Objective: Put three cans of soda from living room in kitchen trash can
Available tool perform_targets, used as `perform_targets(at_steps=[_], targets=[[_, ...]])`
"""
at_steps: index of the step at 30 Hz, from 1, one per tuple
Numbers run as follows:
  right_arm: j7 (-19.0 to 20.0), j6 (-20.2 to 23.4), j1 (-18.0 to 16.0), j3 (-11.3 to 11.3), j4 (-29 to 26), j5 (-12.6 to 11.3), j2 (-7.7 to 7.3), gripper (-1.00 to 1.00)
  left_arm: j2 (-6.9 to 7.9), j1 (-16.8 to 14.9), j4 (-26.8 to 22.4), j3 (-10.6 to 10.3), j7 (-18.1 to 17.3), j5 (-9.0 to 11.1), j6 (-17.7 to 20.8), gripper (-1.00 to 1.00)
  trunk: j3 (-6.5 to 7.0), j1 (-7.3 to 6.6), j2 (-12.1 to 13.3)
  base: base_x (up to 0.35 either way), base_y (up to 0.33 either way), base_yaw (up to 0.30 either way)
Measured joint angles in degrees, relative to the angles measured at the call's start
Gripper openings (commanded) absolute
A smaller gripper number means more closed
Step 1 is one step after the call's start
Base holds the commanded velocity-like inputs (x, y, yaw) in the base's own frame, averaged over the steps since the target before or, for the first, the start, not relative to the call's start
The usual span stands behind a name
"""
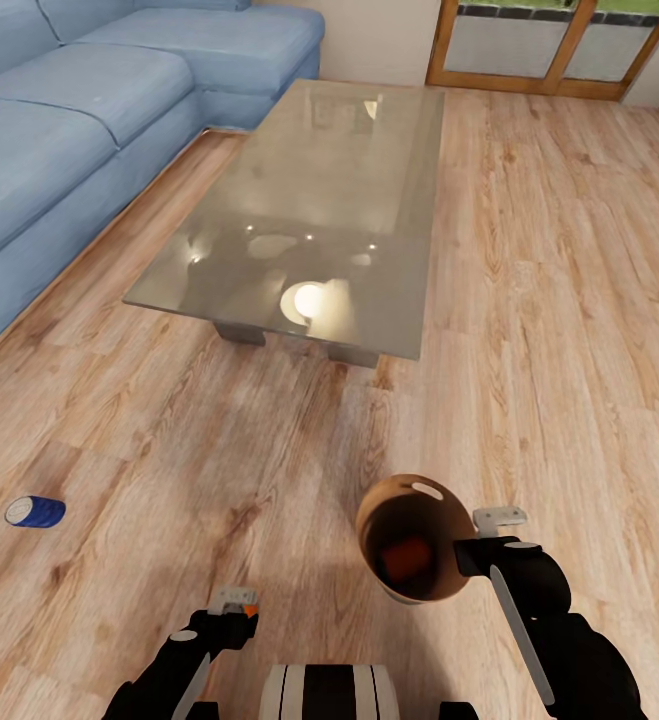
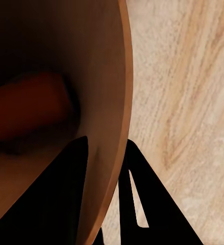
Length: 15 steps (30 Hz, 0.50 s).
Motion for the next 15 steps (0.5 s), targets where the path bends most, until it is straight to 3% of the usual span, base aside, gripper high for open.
perform_targets(at_steps=[15], targets=[[0.0,0.0,0.0,0.0,0.0,0.1,0.0,-1.0,0.02,0.0,-0.1,0.0,0.0,0.1,0.1,1.0,0.0,0.0,0.0,0.0,0.0,0.0]])
